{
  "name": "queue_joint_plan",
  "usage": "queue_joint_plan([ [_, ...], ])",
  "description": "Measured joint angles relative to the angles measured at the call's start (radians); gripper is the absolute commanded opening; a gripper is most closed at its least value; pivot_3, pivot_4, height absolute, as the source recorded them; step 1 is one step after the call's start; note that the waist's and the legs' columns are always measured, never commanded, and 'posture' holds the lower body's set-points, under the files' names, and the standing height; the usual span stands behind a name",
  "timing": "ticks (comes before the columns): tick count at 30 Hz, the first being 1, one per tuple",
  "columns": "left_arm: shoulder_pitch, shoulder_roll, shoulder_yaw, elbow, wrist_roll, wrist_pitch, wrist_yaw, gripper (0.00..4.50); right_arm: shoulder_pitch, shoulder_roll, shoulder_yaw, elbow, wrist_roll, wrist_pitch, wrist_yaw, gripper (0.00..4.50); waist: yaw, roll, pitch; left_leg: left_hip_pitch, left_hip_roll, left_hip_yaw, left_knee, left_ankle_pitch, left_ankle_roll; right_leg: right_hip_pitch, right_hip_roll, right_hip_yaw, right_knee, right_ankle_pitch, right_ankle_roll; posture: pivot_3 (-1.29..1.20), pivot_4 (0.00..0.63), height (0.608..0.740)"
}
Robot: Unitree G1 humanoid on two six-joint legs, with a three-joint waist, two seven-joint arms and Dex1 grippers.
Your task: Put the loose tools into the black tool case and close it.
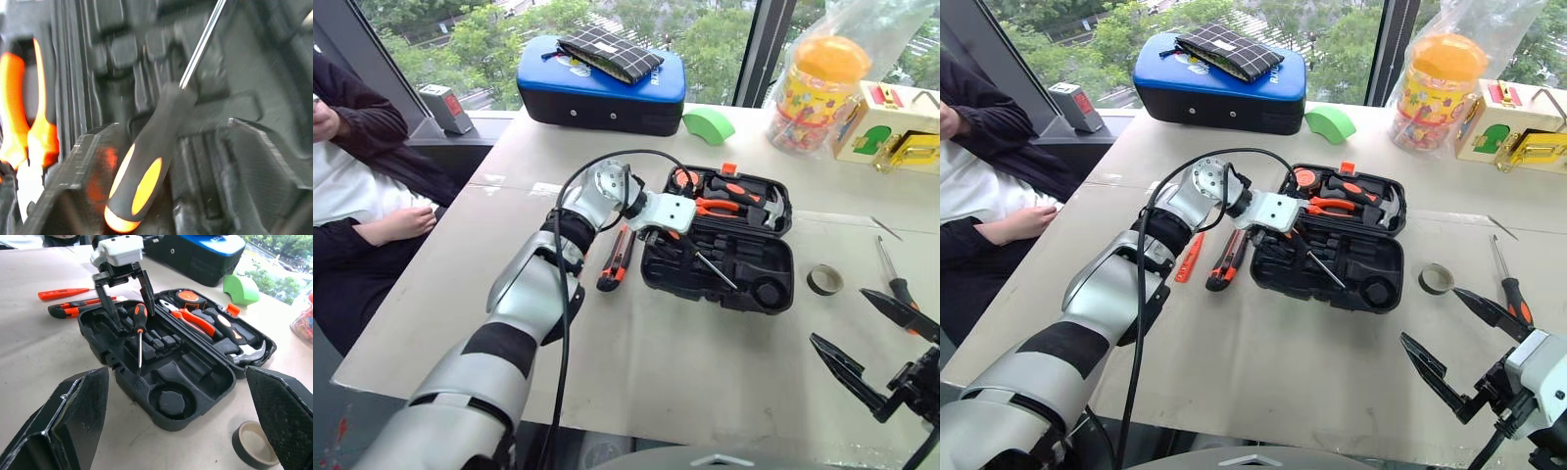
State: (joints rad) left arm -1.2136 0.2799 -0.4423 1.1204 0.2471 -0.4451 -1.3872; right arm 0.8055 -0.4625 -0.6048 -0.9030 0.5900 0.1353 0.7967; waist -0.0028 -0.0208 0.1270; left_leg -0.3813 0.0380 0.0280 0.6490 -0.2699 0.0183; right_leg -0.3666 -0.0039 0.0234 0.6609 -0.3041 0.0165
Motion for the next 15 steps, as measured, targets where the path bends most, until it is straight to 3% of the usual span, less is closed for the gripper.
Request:
queue_joint_plan([
  [1,-0.004,-0.003,-0.002,0.013,0.009,-0.010,0.008,2.34,0.003,0.002,0.000,-0.001,-0.002,-0.004,-0.001,4.50,-0.002,0.000,0.000,0.000,0.000,0.000,0.000,0.000,0.000,0.000,0.000,0.000,0.000,0.000,0.000,0.00,0.150,0.740],
  [3,-0.015,-0.015,-0.004,0.049,0.026,-0.028,0.022,1.52,0.008,0.009,0.000,-0.007,-0.007,-0.009,-0.004,4.50,-0.002,0.000,0.000,0.000,0.000,0.000,0.000,0.000,0.000,0.000,0.000,0.000,0.000,0.000,0.000,0.00,0.150,0.740],
  [4,-0.020,-0.016,-0.004,0.056,0.028,-0.032,0.025,1.41,0.013,0.013,0.000,-0.012,-0.007,-0.010,-0.005,4.50,-0.003,0.000,0.000,0.000,0.000,0.000,0.000,0.000,0.000,0.000,0.000,0.000,0.000,0.000,0.000,0.00,0.150,0.740],
  [5,-0.035,-0.016,0.001,0.073,0.031,-0.043,0.030,0.83,0.031,0.019,0.000,-0.020,-0.010,-0.016,-0.010,4.50,-0.004,0.000,0.000,0.000,0.001,0.000,0.000,0.000,0.000,0.000,0.001,0.000,0.000,0.000,0.000,0.00,0.150,0.740],
  [6,-0.040,-0.016,0.003,0.079,0.031,-0.042,0.028,0.83,0.034,0.021,0.000,-0.021,-0.011,-0.017,-0.011,4.50,-0.004,0.000,0.000,0.000,0.001,0.000,0.000,0.000,0.000,0.000,0.001,0.000,0.000,0.000,0.000,0.00,0.150,0.740],
  [7,-0.046,-0.018,0.011,0.085,0.027,-0.034,0.024,0.44,0.036,0.024,0.000,-0.021,-0.013,-0.021,-0.011,4.50,-0.004,0.000,0.000,0.000,0.001,0.000,0.000,0.000,0.000,0.000,0.001,0.000,0.000,0.000,0.000,0.00,0.150,0.740],
  [15,-0.090,-0.035,0.047,0.121,0.038,0.066,0.077,0.18,0.028,0.022,0.003,-0.020,-0.024,-0.030,-0.019,4.50,-0.004,0.000,0.000,0.000,0.001,0.000,0.000,0.000,0.000,0.000,0.001,0.000,0.000,0.000,0.000,0.00,0.150,0.740],
])
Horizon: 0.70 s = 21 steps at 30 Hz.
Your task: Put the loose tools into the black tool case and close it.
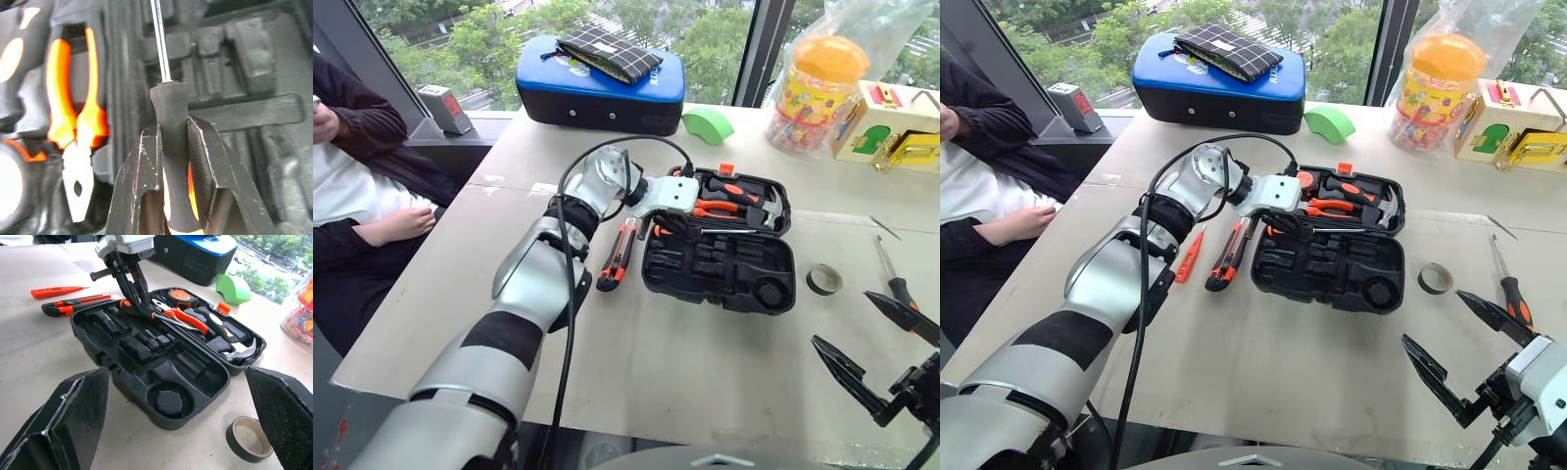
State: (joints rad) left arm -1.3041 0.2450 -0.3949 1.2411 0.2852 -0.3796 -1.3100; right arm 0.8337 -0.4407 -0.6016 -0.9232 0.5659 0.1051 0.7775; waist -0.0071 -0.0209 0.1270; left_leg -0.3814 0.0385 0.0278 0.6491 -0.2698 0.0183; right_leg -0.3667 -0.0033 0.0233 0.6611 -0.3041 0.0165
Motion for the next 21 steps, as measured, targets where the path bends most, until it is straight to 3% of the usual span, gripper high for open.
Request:
queue_joint_plan([
  [11,-0.001,-0.024,-0.038,0.008,0.087,-0.047,0.112,0.01,0.000,-0.006,0.000,0.002,0.000,0.000,0.002,4.50,0.001,0.000,-0.001,0.002,0.000,0.000,0.001,0.000,0.000,0.003,0.000,0.001,0.001,0.000,0.000,0.00,0.150,0.740],
  [21,-0.001,-0.027,-0.047,0.008,0.099,-0.145,0.055,0.01,0.010,-0.004,0.000,0.002,-0.001,-0.003,0.000,4.50,0.002,0.000,-0.001,0.001,0.000,0.000,0.001,0.000,0.000,0.001,0.000,0.001,0.000,0.000,0.000,0.00,0.150,0.740],
])
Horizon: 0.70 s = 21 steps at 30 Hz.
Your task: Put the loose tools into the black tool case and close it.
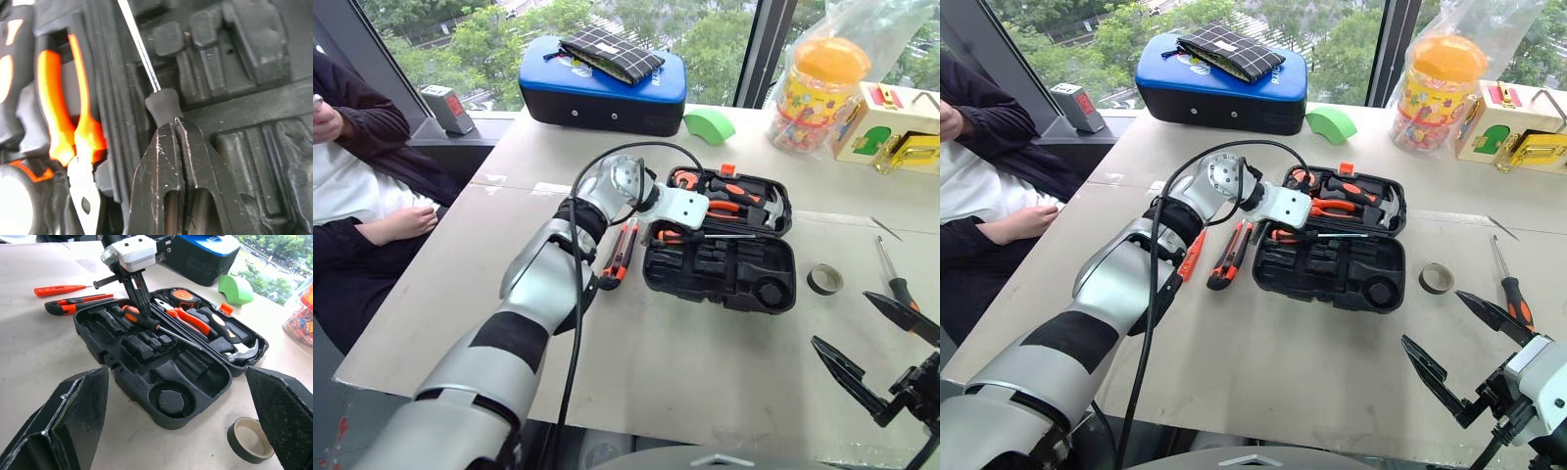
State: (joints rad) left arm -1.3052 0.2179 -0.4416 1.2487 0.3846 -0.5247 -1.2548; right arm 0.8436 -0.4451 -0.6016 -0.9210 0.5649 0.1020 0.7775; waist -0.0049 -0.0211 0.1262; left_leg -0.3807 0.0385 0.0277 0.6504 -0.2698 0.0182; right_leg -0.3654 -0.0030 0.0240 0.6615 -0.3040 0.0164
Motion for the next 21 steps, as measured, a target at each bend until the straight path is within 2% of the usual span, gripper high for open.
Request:
queue_joint_plan([
  [7,0.001,-0.009,0.002,0.000,0.004,-0.019,-0.017,0.01,0.002,0.001,0.000,0.000,-0.003,-0.001,-0.001,4.50,0.000,0.000,0.000,0.000,0.000,-0.001,0.000,0.000,0.000,0.000,0.000,0.001,0.000,0.000,0.000,0.00,0.150,0.740],
  [8,0.001,-0.010,0.013,0.001,-0.006,-0.013,-0.029,0.53,0.002,0.001,0.000,0.000,-0.003,-0.001,-0.001,4.50,0.000,0.000,0.000,0.000,0.000,-0.001,0.000,0.000,0.000,0.000,0.000,0.001,0.000,0.000,0.000,0.00,0.150,0.740],
  [9,0.001,-0.011,0.022,0.001,-0.017,-0.006,-0.037,0.74,0.002,0.002,0.000,0.000,-0.004,-0.001,-0.001,4.50,-0.001,0.000,0.000,0.000,0.000,-0.001,0.000,0.000,0.000,0.000,0.000,0.001,0.000,0.000,0.000,0.00,0.150,0.740],
  [11,0.000,-0.017,0.090,0.000,-0.093,0.052,-0.108,1.77,0.006,0.005,0.000,-0.002,-0.004,-0.001,-0.001,4.50,-0.002,0.000,0.000,0.000,0.000,-0.001,0.000,0.000,0.000,0.000,0.001,0.000,0.000,0.000,0.000,0.00,0.150,0.740],
  [12,-0.001,-0.018,0.113,-0.001,-0.120,0.082,-0.135,2.06,0.008,0.007,0.000,-0.003,-0.004,-0.003,-0.001,4.50,-0.003,0.000,0.000,0.000,0.000,-0.001,0.000,0.000,0.000,0.000,0.001,0.000,0.000,0.000,0.000,0.00,0.150,0.740],
  [13,-0.001,-0.022,0.159,-0.004,-0.170,0.151,-0.179,2.59,0.013,0.012,0.000,-0.003,-0.004,-0.004,-0.001,4.50,-0.003,0.000,0.000,0.000,0.000,-0.001,0.000,0.000,0.000,0.000,0.001,0.000,0.000,0.000,0.000,0.00,0.150,0.740],
  [14,-0.001,-0.023,0.184,-0.009,-0.198,0.196,-0.197,2.89,0.016,0.014,0.000,-0.003,-0.005,-0.005,-0.001,4.50,-0.003,0.000,0.000,-0.001,0.000,-0.002,0.000,0.000,0.000,0.000,0.001,-0.001,0.000,0.000,0.000,0.00,0.150,0.740],
  [15,-0.002,-0.023,0.220,-0.022,-0.236,0.273,-0.215,2.89,0.018,0.017,0.000,-0.003,-0.006,-0.006,-0.001,4.50,-0.004,0.000,0.000,-0.001,0.000,-0.002,0.000,0.000,0.000,0.000,0.001,-0.001,0.000,0.000,0.000,0.00,0.150,0.740],
  [18,0.000,-0.020,0.271,-0.062,-0.295,0.419,-0.220,2.34,0.017,0.019,0.004,-0.003,-0.010,-0.010,-0.002,4.50,-0.005,0.001,0.000,-0.001,0.000,-0.002,0.000,0.000,0.000,0.000,0.001,-0.001,0.000,0.000,0.000,0.00,0.150,0.740],
  [20,0.047,-0.027,0.316,-0.151,-0.339,0.550,-0.150,1.54,0.010,0.020,0.018,-0.003,-0.016,-0.014,-0.005,4.50,-0.005,0.002,-0.001,0.000,0.001,-0.003,0.001,0.000,0.000,0.001,0.000,-0.001,0.001,0.000,0.000,0.00,0.150,0.740],
  [21,0.094,-0.043,0.342,-0.212,-0.364,0.630,-0.089,0.98,0.007,0.021,0.028,-0.003,-0.018,-0.014,-0.010,4.50,-0.005,0.003,-0.001,0.000,0.002,-0.003,0.001,0.000,0.000,0.001,0.000,-0.001,0.001,0.000,0.000,0.00,0.150,0.740],
])
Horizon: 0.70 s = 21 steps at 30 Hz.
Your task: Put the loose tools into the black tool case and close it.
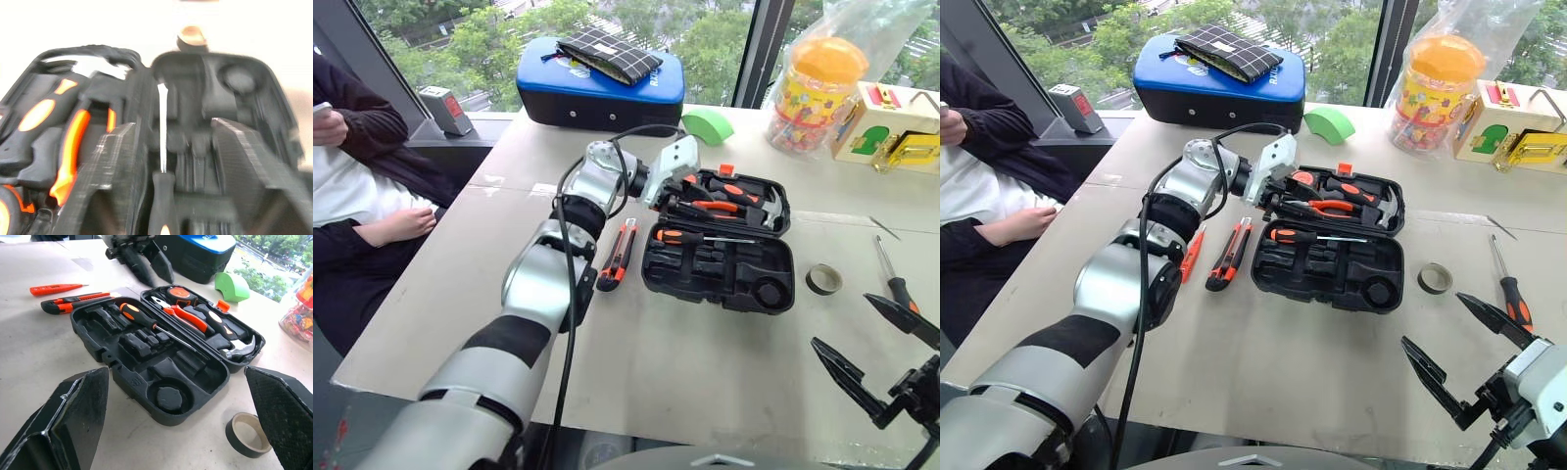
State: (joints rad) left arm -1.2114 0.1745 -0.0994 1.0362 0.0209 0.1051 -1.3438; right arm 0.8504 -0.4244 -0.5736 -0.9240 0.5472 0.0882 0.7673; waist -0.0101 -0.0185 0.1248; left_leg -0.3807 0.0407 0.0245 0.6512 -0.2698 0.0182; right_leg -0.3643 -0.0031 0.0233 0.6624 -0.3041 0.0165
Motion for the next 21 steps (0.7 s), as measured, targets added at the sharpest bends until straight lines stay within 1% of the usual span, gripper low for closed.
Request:
queue_joint_plan([
  [1,0.058,-0.020,0.021,-0.077,-0.020,0.073,0.069,0.54,-0.005,0.001,0.009,0.000,-0.002,0.000,-0.004,4.50,0.000,0.000,0.000,0.000,0.000,0.000,0.000,0.000,0.000,0.000,0.000,0.000,0.000,0.000,0.000,0.00,0.150,0.740],
  [2,0.093,-0.033,0.027,-0.119,-0.027,0.101,0.106,0.31,-0.005,0.001,0.011,0.000,-0.004,0.000,-0.006,4.50,0.000,0.000,0.000,0.000,0.000,0.000,0.000,0.000,0.000,0.000,0.000,0.000,0.000,0.000,0.000,0.00,0.150,0.740],
  [3,0.158,-0.057,0.035,-0.204,-0.035,0.159,0.177,0.14,-0.006,0.001,0.013,0.000,-0.008,-0.001,-0.011,4.50,0.001,0.000,0.000,0.000,0.001,-0.001,0.000,0.000,0.000,0.000,-0.001,0.000,0.000,0.000,0.000,0.00,0.150,0.740],
  [8,0.342,-0.104,0.023,-0.473,-0.025,0.312,0.416,0.14,-0.007,-0.002,0.019,0.000,-0.010,-0.001,-0.013,4.50,0.004,0.000,0.000,0.000,0.000,0.000,0.000,0.000,0.000,0.000,-0.001,0.002,0.001,0.000,0.000,0.00,0.150,0.740],
  [9,0.383,-0.100,-0.004,-0.533,-0.007,0.341,0.455,0.14,-0.009,-0.007,0.020,0.000,-0.008,0.000,-0.012,4.50,0.004,0.001,0.000,0.001,0.000,0.000,0.000,0.000,-0.001,0.001,-0.001,0.002,0.001,0.000,0.000,0.00,0.150,0.740],
  [11,0.450,-0.088,-0.067,-0.589,0.024,0.377,0.488,0.14,-0.013,-0.017,0.019,0.001,-0.004,0.002,-0.011,4.50,0.004,0.002,-0.002,0.002,0.000,0.000,0.000,0.000,-0.001,0.002,-0.001,0.003,0.001,0.000,0.000,0.00,0.150,0.740],
  [13,0.474,-0.070,-0.114,-0.643,0.043,0.372,0.500,0.14,-0.015,-0.031,0.017,0.002,0.004,0.006,-0.010,4.50,0.005,0.000,-0.004,0.002,0.000,-0.001,0.000,0.000,-0.001,0.003,0.000,0.002,0.001,0.000,0.000,0.00,0.150,0.740],
  [15,0.483,-0.037,-0.170,-0.665,0.074,0.335,0.500,0.14,-0.018,-0.042,0.012,0.002,0.011,0.012,-0.010,4.50,0.006,0.002,-0.009,0.002,0.000,0.000,0.000,0.000,-0.001,0.003,0.000,0.003,0.000,0.000,0.000,0.00,0.150,0.740],
  [19,0.483,-0.016,-0.214,-0.644,0.103,0.256,0.509,0.14,-0.018,-0.046,0.012,0.002,0.015,0.019,-0.012,4.50,0.006,0.005,-0.013,0.002,-0.001,0.000,0.000,0.000,0.000,0.003,0.000,0.003,0.000,0.000,0.000,0.00,0.150,0.740],
  [21,0.476,-0.009,-0.243,-0.599,0.126,0.170,0.519,0.14,-0.018,-0.047,0.012,0.001,0.015,0.022,-0.013,4.50,0.008,0.005,-0.016,0.002,-0.001,0.000,0.000,0.000,0.000,0.003,0.000,0.003,0.000,0.000,0.000,0.00,0.150,0.740],
])
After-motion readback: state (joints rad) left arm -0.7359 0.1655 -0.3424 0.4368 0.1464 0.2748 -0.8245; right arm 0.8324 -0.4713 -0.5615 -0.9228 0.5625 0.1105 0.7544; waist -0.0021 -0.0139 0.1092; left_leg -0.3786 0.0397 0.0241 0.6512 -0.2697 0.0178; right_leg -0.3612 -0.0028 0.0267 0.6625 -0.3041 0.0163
